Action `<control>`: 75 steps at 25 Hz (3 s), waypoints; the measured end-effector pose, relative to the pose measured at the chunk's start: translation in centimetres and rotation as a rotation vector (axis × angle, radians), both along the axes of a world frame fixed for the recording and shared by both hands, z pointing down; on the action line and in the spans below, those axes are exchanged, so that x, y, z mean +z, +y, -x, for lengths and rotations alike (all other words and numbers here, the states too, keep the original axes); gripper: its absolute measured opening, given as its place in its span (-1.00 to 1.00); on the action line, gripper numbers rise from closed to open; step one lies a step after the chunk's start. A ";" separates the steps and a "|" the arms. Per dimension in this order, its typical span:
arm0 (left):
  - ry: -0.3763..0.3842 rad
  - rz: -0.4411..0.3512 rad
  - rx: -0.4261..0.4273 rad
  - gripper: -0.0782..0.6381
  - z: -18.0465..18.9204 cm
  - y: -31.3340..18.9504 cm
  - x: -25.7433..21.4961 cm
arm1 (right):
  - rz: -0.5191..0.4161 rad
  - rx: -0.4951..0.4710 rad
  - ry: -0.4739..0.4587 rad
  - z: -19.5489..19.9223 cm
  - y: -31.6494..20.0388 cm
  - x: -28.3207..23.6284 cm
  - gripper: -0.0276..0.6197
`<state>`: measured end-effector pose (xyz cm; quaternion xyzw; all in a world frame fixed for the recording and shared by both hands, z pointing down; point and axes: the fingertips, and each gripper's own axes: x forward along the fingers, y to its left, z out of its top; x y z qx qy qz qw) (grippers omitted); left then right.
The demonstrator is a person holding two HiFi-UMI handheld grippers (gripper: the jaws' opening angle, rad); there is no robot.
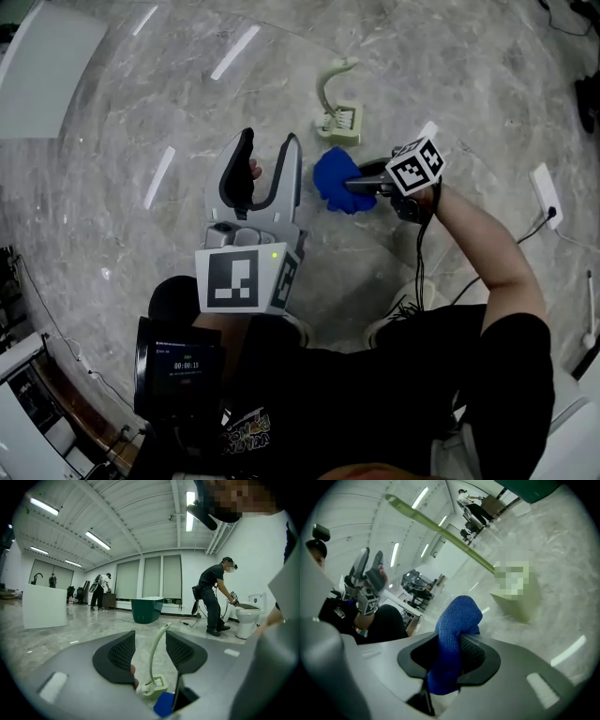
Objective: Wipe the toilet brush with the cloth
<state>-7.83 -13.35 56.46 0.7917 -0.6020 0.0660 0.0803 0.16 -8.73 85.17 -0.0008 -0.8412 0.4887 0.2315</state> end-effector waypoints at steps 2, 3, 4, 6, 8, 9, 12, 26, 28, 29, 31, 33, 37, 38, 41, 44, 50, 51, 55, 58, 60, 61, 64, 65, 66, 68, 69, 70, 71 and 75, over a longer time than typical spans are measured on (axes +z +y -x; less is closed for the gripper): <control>-0.001 0.005 0.005 -0.20 -0.1 0.1 0.1 | 0.010 0.083 0.081 -2.8 -1.9 2.4 -0.53; -0.003 0.007 0.007 -0.20 -0.1 0.1 0.2 | 0.009 0.137 0.113 -4.1 -3.3 3.1 -0.53; -0.005 0.008 0.009 -0.20 -0.2 0.1 0.2 | 0.000 0.191 0.141 -5.2 -4.8 3.5 -0.53; -0.013 0.008 0.011 -0.20 -0.3 0.1 0.3 | -0.035 0.267 0.192 -6.8 -7.6 3.8 -0.53; -0.028 0.012 0.013 -0.20 -0.3 0.1 0.6 | -0.065 0.298 0.224 -7.6 -9.2 3.8 -0.53; -0.034 0.015 0.012 -0.20 -0.3 0.1 0.8 | -0.070 0.302 0.228 -7.7 -9.7 3.7 -0.53; -0.038 0.021 0.012 -0.20 -0.3 0.2 1.0 | -0.072 0.287 0.231 -7.9 -9.8 3.8 -0.53; -0.052 0.040 0.029 -0.20 -1.0 0.3 1.8 | -0.302 0.602 0.482 -15.7 -16.1 4.5 -0.53; -0.052 0.047 0.028 -0.20 -0.9 0.3 1.8 | -0.338 0.588 0.487 -13.8 -16.9 4.1 -0.53; -0.051 0.049 0.027 -0.20 -0.9 0.4 1.8 | -0.362 0.570 0.490 -12.7 -17.4 3.8 -0.53; -0.048 0.053 0.026 -0.20 -0.8 0.5 1.6 | -0.440 0.517 0.508 -10.3 -18.8 3.2 -0.53; -0.050 0.056 0.032 -0.20 -1.1 0.9 1.8 | -0.551 0.448 0.546 -8.4 -20.4 2.5 -0.53; -0.104 0.056 0.041 -0.20 -0.5 2.2 2.0 | -0.825 0.227 0.599 -4.3 -21.8 1.2 -0.53; -0.114 0.058 0.035 -0.20 -0.1 2.5 2.1 | -0.872 0.171 0.597 -3.3 -21.6 1.3 -0.53; -0.115 0.066 0.017 -0.20 0.8 3.0 2.3 | -0.887 0.142 0.595 -2.7 -21.9 1.9 -0.53; -0.105 0.063 0.013 -0.20 1.1 3.1 2.1 | -0.808 0.232 0.608 -4.7 -22.6 2.6 -0.54; -0.082 0.081 0.021 -0.20 0.6 2.6 2.3 | -0.708 0.238 0.678 -10.9 -20.4 4.5 -0.54; -0.081 0.081 0.020 -0.20 0.5 2.5 2.1 | -0.703 0.181 0.681 -11.6 -19.2 5.0 -0.54; -0.083 0.072 0.034 -0.20 0.0 2.2 1.8 | -0.592 -0.068 0.611 -12.1 -12.6 7.2 -0.54; -0.080 0.067 0.046 -0.20 -0.3 1.9 1.7 | -0.541 -0.198 0.559 -10.3 -8.5 7.8 -0.54; -0.082 0.082 0.038 -0.20 -0.4 1.7 1.8 | -0.536 -0.247 0.502 -7.8 -6.7 7.4 -0.54; -0.082 0.085 0.036 -0.20 -0.4 1.7 1.8 | -0.532 -0.262 0.472 -6.5 -6.1 7.0 -0.54; -0.084 0.076 0.043 -0.20 -0.7 1.6 2.0 | -0.521 -0.296 0.410 -3.4 -5.0 5.9 -0.54; -0.088 0.069 0.047 -0.20 -0.7 1.6 2.1 | -0.522 -0.308 0.407 -3.1 -4.9 5.9 -0.54; -0.092 0.065 0.048 -0.20 -0.7 1.6 2.2 | -0.525 -0.315 0.414 -3.3 -5.1 6.2 -0.54; -0.092 0.061 0.044 -0.20 -0.6 1.7 2.3 | -0.527 -0.284 0.447 -5.1 -6.3 7.0 -0.54; -0.091 0.060 0.042 -0.20 -0.6 1.7 2.3 | -0.519 -0.234 0.469 -6.6 -7.4 7.5 -0.54; -0.089 0.059 0.041 -0.20 -0.5 1.7 2.3 | -0.504 -0.162 0.498 -8.5 -8.6 7.9 -0.54; -0.086 0.057 0.041 -0.20 -0.5 1.8 2.2 | -0.485 -0.079 0.533 -10.6 -9.9 8.3 -0.54; -0.077 0.045 0.053 -0.21 -0.8 1.9 2.0 | -0.443 0.217 0.681 -18.6 -13.7 8.7 -0.54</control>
